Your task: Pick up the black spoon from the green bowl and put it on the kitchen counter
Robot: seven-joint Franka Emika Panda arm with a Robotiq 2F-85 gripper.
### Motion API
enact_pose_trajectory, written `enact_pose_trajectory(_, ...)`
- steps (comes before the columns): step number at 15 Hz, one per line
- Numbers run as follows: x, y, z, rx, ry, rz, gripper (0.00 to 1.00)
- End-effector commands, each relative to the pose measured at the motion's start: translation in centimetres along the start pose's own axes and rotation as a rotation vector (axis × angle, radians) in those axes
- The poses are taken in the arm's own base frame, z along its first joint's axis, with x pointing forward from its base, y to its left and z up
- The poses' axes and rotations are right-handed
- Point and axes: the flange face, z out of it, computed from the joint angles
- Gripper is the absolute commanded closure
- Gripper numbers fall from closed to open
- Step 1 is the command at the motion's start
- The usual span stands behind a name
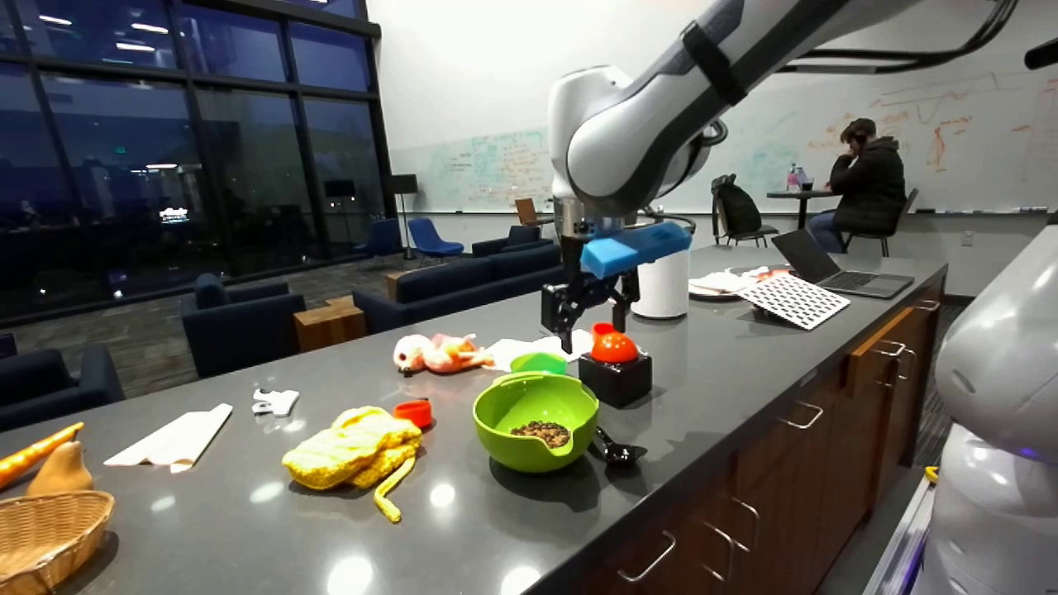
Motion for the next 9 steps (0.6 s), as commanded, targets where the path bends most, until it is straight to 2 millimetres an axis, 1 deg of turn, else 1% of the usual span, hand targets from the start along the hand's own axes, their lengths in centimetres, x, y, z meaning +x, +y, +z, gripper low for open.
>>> enact_pose_trajectory(1, 0.8, -1.4, -2.8, 0.059, -0.063, -0.124, 0.00)
enact_pose_trajectory(4, 1.6, -2.7, -5.6, 0.117, -0.057, -0.203, 0.00)
enact_pose_trajectory(6, 2.4, -3.6, -7.3, 0.207, -0.084, -0.232, 0.00)
enact_pose_trajectory(7, 2.8, -3.9, -8.0, 0.245, -0.107, -0.235, 0.00)
enact_pose_trajectory(9, 3.4, -4.1, -8.6, 0.252, -0.148, -0.225, 0.00)
